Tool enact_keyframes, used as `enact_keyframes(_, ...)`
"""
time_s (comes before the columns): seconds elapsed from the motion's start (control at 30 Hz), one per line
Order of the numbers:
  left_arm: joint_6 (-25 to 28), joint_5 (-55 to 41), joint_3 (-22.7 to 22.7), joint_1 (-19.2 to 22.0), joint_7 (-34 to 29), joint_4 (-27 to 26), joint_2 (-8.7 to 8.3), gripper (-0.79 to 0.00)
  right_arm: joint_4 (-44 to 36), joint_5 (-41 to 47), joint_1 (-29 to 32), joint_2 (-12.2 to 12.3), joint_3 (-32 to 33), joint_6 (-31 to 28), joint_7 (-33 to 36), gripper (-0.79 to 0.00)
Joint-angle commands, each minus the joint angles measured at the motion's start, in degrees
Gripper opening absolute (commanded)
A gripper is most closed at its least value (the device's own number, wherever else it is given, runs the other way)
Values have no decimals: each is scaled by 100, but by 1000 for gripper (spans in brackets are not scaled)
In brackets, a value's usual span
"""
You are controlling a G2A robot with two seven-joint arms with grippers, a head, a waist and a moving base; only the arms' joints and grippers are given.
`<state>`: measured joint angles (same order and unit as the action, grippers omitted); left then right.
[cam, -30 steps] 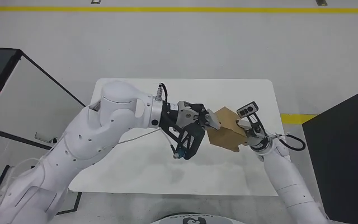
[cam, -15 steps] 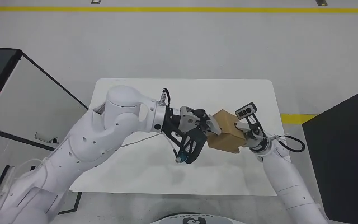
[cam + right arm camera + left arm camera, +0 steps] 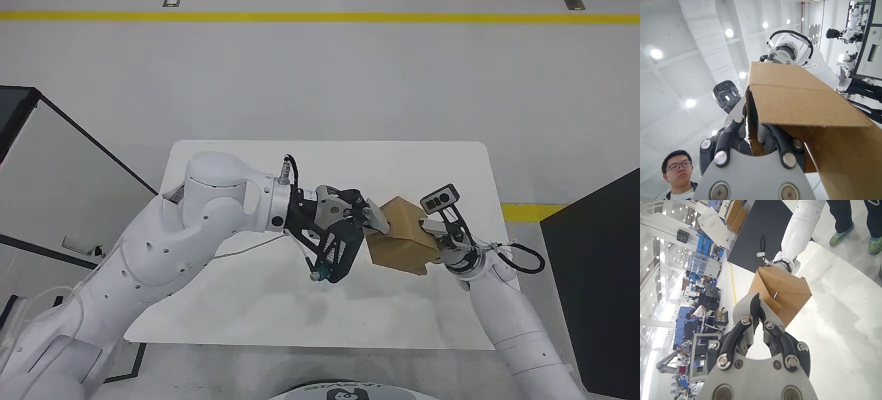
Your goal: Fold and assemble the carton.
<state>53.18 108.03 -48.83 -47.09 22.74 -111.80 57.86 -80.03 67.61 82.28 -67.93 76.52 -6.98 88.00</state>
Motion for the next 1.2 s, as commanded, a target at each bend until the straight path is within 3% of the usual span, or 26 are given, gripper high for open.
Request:
enact_keyframes(0.0,0,0,0,0,0,0,0,-785,0,0,0,0,0,0,0,-785)
enact_keyframes(0.4,-58,-49,-87,-90,-211,18,-14,-785,0,0,0,0,0,0,0,-785)
enact_keyframes(0.8,416,168,-377,-167,-399,-391,-140,-785,0,0,0,0,0,0,0,-785)
enact_keyframes(1.17,482,298,-167,58,-200,-458,-131,-785,0,0,0,0,0,0,0,-785)
